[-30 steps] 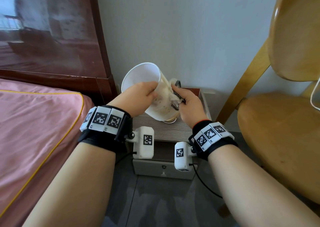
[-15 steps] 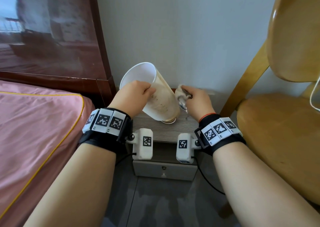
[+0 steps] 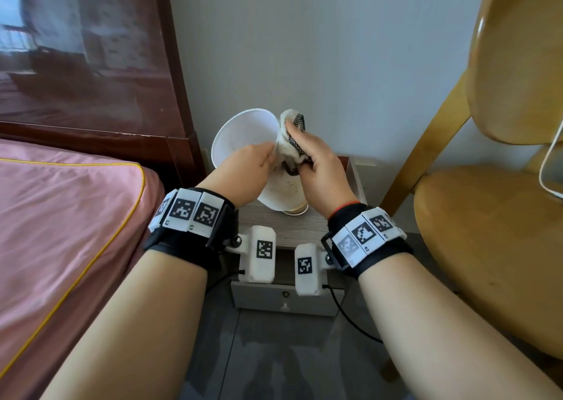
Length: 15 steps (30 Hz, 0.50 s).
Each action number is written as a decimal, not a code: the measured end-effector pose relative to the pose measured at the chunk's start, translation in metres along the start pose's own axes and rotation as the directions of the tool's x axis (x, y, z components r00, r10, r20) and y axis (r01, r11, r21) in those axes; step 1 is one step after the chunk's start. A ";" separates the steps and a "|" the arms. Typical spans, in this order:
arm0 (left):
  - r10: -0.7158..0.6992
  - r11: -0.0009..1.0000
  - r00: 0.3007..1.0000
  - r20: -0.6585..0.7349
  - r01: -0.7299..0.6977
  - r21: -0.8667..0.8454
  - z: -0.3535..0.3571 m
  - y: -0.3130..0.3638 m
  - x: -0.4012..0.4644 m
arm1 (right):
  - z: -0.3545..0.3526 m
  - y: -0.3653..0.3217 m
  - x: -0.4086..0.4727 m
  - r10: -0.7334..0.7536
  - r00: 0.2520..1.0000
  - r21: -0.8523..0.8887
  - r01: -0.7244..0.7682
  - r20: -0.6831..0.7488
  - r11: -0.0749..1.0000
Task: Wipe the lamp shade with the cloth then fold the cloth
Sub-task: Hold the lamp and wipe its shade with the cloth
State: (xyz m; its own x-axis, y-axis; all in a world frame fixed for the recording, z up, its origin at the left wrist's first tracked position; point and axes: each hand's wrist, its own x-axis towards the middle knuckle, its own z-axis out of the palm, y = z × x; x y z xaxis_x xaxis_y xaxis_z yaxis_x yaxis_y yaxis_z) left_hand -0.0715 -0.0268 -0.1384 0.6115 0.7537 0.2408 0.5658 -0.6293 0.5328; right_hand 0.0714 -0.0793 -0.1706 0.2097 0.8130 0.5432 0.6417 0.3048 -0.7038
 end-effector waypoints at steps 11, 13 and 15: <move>-0.039 0.997 0.996 0.085 0.044 -0.062 -0.003 0.000 -0.003 | 0.001 0.047 -0.017 0.245 0.960 -0.165 -0.223 0.133 0.961; -0.040 0.994 0.994 0.102 0.050 -0.096 -0.007 0.003 -0.006 | -0.003 0.058 -0.021 0.284 0.929 -0.387 -0.178 0.237 0.905; -0.034 0.992 0.996 0.080 0.043 -0.116 -0.011 0.003 -0.008 | -0.005 0.065 -0.024 0.375 0.883 -0.509 -0.192 0.283 0.839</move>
State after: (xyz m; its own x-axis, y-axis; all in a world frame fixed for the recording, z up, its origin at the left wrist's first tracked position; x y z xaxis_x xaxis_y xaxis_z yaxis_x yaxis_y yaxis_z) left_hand -0.0804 -0.0327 -0.1298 0.6342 0.7570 0.1570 0.5233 -0.5699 0.6335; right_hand 0.1123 -0.0819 -0.2272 0.2164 0.9725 0.0863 0.8736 -0.1534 -0.4619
